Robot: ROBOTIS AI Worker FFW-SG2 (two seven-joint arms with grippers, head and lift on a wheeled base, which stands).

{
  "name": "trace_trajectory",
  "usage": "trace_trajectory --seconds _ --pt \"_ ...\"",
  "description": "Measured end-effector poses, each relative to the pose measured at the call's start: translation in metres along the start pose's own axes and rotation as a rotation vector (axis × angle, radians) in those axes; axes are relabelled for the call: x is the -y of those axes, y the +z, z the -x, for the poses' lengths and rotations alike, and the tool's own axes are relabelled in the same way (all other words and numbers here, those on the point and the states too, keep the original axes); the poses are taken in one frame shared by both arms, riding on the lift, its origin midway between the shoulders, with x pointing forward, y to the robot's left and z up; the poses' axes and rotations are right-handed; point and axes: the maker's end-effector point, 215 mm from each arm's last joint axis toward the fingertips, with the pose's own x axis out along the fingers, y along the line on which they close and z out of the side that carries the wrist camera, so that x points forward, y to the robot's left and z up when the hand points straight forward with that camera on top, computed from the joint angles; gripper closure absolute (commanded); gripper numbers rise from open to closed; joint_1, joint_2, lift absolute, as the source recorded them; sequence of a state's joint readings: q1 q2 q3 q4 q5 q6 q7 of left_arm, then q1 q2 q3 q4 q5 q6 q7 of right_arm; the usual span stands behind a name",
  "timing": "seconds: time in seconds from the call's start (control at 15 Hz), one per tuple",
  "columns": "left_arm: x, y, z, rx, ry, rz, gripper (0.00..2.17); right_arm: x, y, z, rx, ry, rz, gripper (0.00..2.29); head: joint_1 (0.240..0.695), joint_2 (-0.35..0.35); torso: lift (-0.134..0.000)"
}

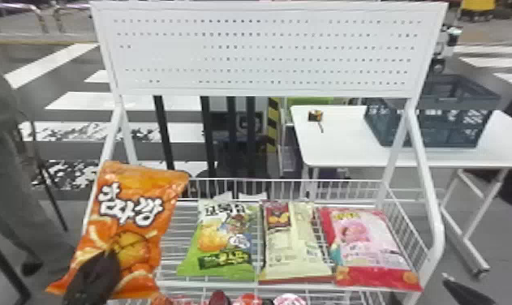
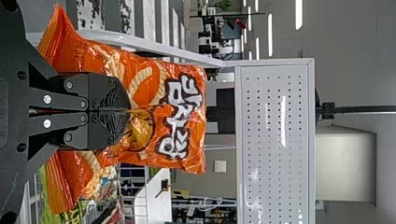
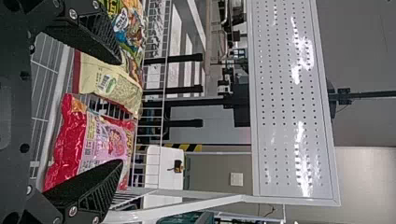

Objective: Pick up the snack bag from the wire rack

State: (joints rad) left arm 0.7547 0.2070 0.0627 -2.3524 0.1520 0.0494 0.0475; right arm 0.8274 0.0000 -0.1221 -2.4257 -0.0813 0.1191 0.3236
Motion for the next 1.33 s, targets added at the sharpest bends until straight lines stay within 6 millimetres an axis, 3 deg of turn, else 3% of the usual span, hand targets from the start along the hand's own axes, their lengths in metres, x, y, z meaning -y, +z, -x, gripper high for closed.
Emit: trace_trajectory --seconds 0.73,0.87,1.13,1.33 --pt "0.002 0.002 0.001 0.003 -0.001 0.006 2.08 0.004 -0.008 -0.005 -0.014 -0.010 -0.004 0.15 0.499 0.000 0.000" --pt "0.004 0.002 0.001 0.004 -0.004 0.008 2.08 0.009 -0.018 -0.027 -0.020 -0.021 -0.012 0.15 0.499 0.000 0.000" --pt "0.007 0.000 0.000 0.002 -0.005 0.009 2.08 0.011 -0.055 -0.098 -0.080 -0.019 -0.012 0.15 0.499 0.000 0.000" --pt "0.011 -0.004 -0.004 -0.001 -0.010 0.007 2.08 0.016 -0.072 -0.149 -0.102 -0.010 -0.014 0.15 0.499 0.000 0.000"
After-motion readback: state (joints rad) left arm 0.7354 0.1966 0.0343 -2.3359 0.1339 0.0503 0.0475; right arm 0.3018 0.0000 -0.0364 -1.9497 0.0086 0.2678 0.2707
